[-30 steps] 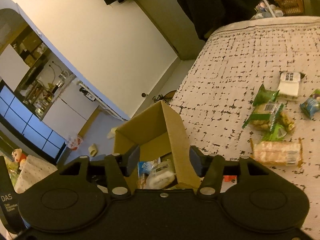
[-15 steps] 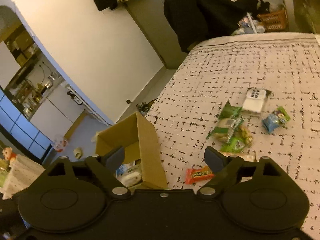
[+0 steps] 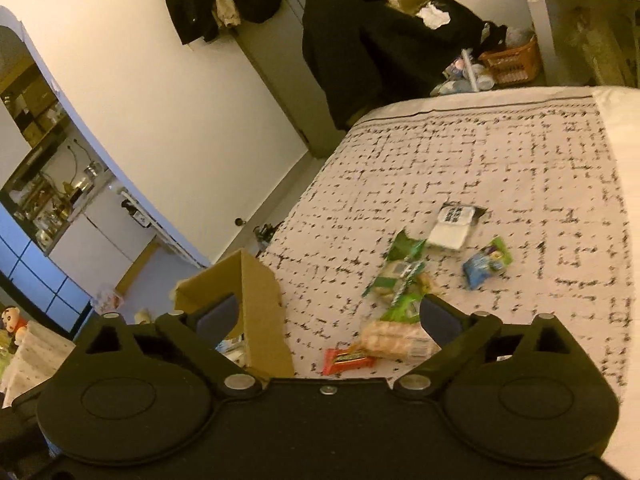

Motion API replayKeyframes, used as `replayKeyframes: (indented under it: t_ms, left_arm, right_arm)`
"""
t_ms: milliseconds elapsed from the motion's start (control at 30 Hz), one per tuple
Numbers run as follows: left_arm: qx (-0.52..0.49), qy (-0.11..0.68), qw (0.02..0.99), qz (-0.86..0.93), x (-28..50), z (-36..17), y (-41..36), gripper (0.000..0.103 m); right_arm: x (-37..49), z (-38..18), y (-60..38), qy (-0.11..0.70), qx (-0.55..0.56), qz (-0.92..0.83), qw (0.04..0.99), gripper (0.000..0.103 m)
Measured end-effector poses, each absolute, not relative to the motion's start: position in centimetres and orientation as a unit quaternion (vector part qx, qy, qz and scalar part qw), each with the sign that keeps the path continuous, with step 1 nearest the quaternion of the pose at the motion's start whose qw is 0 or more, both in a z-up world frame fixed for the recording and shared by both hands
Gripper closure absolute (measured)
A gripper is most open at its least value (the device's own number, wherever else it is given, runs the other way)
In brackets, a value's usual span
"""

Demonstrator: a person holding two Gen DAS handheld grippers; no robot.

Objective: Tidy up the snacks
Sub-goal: 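Withdraw both open grippers from the box toward the remaining snacks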

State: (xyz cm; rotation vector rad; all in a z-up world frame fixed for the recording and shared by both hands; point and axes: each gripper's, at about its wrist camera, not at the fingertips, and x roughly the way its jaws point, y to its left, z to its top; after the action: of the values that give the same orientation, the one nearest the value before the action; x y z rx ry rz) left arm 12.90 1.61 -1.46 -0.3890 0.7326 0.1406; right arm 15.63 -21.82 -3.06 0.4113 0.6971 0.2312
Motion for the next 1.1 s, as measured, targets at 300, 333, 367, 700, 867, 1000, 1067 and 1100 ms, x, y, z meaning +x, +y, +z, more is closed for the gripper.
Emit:
replayKeyframes:
  t_ms: [300, 333, 367, 700, 867, 1000, 1067, 1100]
  left_arm:
    - [-0.207, 0.353, 0.91, 0.066, 12.5, -1.6, -0.1, 0.0]
    - [-0.209, 0.352, 0.91, 0.065, 12.5, -1.6, -0.4, 0.0]
    - [-0.205, 0.352, 0.911, 0.066, 12.7, -1.6, -0.8, 0.0]
    - [-0.187, 0.373, 0.908, 0.04, 13.6, -3.4, -4.0, 0.001]
    - [-0.181, 0.378, 0.908, 0.014, 14.5, -4.4, -5.4, 0.003]
    - [-0.174, 0.381, 0.908, 0.004, 15.3, -5.4, -6.4, 0.003]
    - [-0.172, 0.38, 0.909, -0.003, 15.6, -5.9, -6.8, 0.005]
    - [-0.171, 0.381, 0.909, -0.006, 15.8, -6.2, -7.0, 0.006]
  right_arm:
    - [15.6, -2.8, -23.6, 0.341, 0.177, 0.116, 0.916, 0.005]
    - [15.6, -2.8, -23.7, 0.342, 0.174, 0.118, 0.916, 0.005]
    - [15.7, -2.8, -23.9, 0.344, 0.171, 0.12, 0.916, 0.005]
    - [16.6, -3.9, -26.3, 0.353, 0.16, 0.116, 0.915, 0.005]
    - [17.4, -4.9, -27.3, 0.361, 0.162, 0.114, 0.912, 0.005]
    - [18.3, -6.1, -28.3, 0.37, 0.166, 0.104, 0.908, 0.006]
    - [18.7, -6.8, -28.7, 0.375, 0.168, 0.097, 0.906, 0.007]
    - [18.9, -7.1, -28.9, 0.378, 0.17, 0.094, 0.905, 0.008]
